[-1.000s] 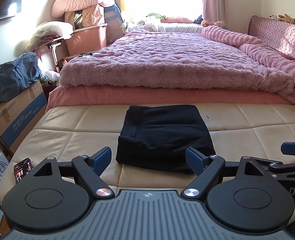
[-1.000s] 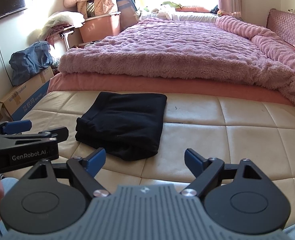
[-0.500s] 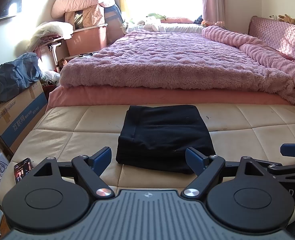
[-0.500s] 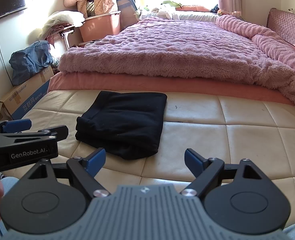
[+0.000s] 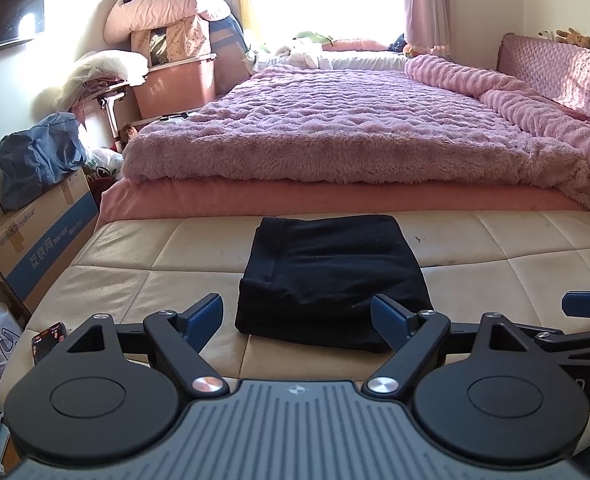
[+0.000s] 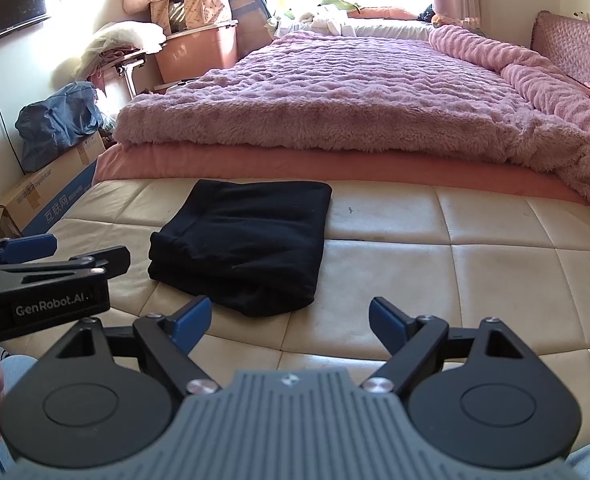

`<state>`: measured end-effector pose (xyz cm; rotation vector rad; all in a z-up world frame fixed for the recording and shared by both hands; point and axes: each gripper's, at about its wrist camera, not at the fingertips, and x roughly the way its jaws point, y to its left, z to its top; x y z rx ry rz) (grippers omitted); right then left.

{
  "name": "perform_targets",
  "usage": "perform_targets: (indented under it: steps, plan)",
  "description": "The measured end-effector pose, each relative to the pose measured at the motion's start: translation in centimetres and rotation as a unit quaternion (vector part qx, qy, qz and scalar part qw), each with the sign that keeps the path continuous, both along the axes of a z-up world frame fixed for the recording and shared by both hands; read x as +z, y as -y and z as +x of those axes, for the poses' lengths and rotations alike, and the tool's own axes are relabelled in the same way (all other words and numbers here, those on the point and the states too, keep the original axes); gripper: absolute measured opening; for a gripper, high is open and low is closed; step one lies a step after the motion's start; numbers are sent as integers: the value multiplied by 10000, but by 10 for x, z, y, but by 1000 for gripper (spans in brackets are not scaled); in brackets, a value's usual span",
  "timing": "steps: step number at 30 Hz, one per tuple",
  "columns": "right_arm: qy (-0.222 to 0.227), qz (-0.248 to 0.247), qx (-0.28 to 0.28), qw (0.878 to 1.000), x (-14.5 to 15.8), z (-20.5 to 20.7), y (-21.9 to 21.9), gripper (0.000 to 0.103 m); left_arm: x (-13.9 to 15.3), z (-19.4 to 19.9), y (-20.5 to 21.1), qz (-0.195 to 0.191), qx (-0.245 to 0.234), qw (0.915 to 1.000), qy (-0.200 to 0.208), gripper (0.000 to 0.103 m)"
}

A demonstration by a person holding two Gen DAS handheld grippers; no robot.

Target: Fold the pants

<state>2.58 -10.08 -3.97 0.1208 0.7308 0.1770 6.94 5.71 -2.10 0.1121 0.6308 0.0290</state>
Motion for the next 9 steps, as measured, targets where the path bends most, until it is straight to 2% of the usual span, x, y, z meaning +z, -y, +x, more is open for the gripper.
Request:
perform_targets:
  steps: [9]
  plan:
    - [-65,-22,23,10000,-3,3,0,82,1,1,0,-68,-78,9999,99,98]
